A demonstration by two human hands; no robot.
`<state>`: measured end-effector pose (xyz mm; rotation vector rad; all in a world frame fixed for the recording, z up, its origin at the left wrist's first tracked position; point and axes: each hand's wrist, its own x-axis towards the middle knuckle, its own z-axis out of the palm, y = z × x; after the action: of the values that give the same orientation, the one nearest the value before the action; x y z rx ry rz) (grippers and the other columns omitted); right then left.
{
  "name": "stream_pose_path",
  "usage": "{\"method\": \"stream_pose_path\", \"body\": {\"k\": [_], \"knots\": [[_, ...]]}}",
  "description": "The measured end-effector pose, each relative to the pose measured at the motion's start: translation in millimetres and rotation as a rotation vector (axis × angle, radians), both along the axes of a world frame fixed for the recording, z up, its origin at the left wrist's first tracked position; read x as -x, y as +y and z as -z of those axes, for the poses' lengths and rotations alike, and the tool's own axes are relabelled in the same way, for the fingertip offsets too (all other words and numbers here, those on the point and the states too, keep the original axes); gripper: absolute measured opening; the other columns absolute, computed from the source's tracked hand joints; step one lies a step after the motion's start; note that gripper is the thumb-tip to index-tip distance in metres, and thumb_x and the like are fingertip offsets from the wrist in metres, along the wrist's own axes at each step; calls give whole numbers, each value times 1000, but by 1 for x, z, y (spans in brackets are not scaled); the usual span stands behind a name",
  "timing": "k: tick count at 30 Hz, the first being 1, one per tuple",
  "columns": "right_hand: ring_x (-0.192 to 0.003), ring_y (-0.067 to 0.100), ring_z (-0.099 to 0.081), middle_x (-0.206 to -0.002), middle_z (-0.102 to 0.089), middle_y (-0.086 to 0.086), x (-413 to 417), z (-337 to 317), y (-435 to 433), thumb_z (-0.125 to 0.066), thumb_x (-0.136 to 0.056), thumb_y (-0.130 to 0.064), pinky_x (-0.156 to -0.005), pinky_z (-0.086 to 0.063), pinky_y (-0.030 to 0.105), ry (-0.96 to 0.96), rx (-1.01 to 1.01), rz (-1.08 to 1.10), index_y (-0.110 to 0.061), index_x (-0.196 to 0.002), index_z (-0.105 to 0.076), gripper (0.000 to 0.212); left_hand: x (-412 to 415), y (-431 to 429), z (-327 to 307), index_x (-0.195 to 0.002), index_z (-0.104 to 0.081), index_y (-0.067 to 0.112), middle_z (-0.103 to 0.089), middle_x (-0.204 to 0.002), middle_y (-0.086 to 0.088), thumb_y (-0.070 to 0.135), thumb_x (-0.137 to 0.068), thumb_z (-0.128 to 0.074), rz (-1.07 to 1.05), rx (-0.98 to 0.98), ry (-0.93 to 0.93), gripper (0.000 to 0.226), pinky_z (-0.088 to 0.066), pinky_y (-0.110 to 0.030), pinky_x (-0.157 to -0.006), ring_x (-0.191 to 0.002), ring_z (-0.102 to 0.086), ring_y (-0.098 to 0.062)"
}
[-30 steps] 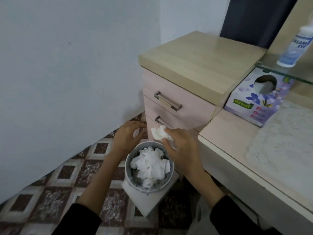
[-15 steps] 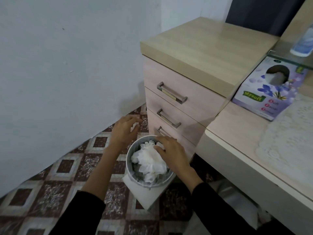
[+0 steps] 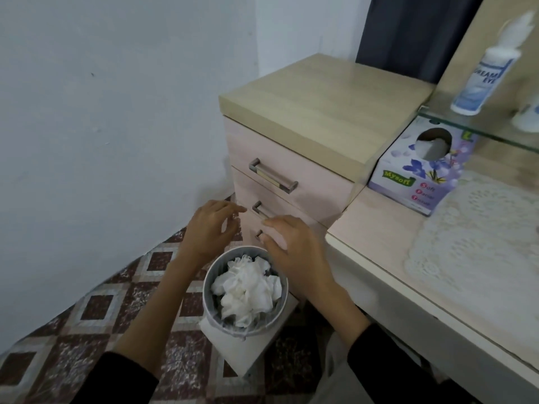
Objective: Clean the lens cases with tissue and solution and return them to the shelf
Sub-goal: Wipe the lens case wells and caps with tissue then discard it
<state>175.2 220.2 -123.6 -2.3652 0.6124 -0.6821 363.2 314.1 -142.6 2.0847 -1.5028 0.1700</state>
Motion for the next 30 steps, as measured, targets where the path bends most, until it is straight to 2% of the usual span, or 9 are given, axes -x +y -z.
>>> {"method": "stream_pose_path", "body": {"k": [2,4,7,12,18,22,26,30], "knots": [[-105,15,-59,-116,-66,1,11,-19,-2,-61,-91,-23,-85,-45,21,-52,43,32,-14,-115,-68,27,11,-8,-17,-109,-68,20,-68,-98,2,28,-89,-48,51,25,-4,29,-48,-32,-74,-91,-59,-20],[-99,15,-61,-112,-67,1,25,-32,-6,-62,-89,-21,-79,-44,20,-102,91,76,-15,-111,-70,25,25,-19,-36,-107,-69,21,-69,-97,3,33,-90,-46,100,46,1,31,-45,-25,-71,-89,-59,-16],[-95,15,-63,-108,-68,1,57,-44,-20,-60,-87,-23,-81,-47,22,-156,121,121,-15,-107,-72,24,50,-39,-62,-104,-70,19,-70,-95,5,38,-88,-46,178,75,17,35,-43,-19,-71,-88,-60,-11],[-99,14,-62,-107,-69,0,130,-56,-55,-50,-93,-37,-89,-48,27,-152,143,219,-16,-107,-70,32,107,-79,-94,-108,-69,17,-71,-97,6,35,-88,-52,452,46,170,32,-54,-21,-74,-81,-64,-2],[-94,10,-61,-102,-69,-6,217,-63,-78,-48,-92,-40,-84,-45,22,-176,129,400,-20,-101,-71,32,194,-133,-102,-103,-71,20,-71,-97,7,30,-88,-55,660,71,140,25,-52,-22,-75,-79,-63,-5],[-97,9,-58,-102,-66,-12,271,-60,-87,-47,-91,-42,-85,-41,16,-136,127,519,-21,-105,-71,34,246,-161,-95,-103,-70,24,-69,-97,13,31,-89,-56,757,44,168,21,-47,-18,-75,-88,-60,-2],[-101,15,-59,-106,-68,-7,319,-58,-94,-51,-87,-40,-86,-46,36,-116,157,669,-20,-108,-71,35,291,-184,-88,-108,-67,28,-66,-103,15,37,-88,-54,793,-68,189,26,-45,-20,-80,-98,-53,-1],[-104,20,-58,-108,-68,-4,353,-58,-100,-57,-84,-38,-86,-39,29,-99,94,773,-20,-111,-70,36,327,-202,-83,-116,-63,25,-62,-113,10,45,-86,-54,831,-121,176,37,-44,-28,-88,-105,-51,-8]]}}
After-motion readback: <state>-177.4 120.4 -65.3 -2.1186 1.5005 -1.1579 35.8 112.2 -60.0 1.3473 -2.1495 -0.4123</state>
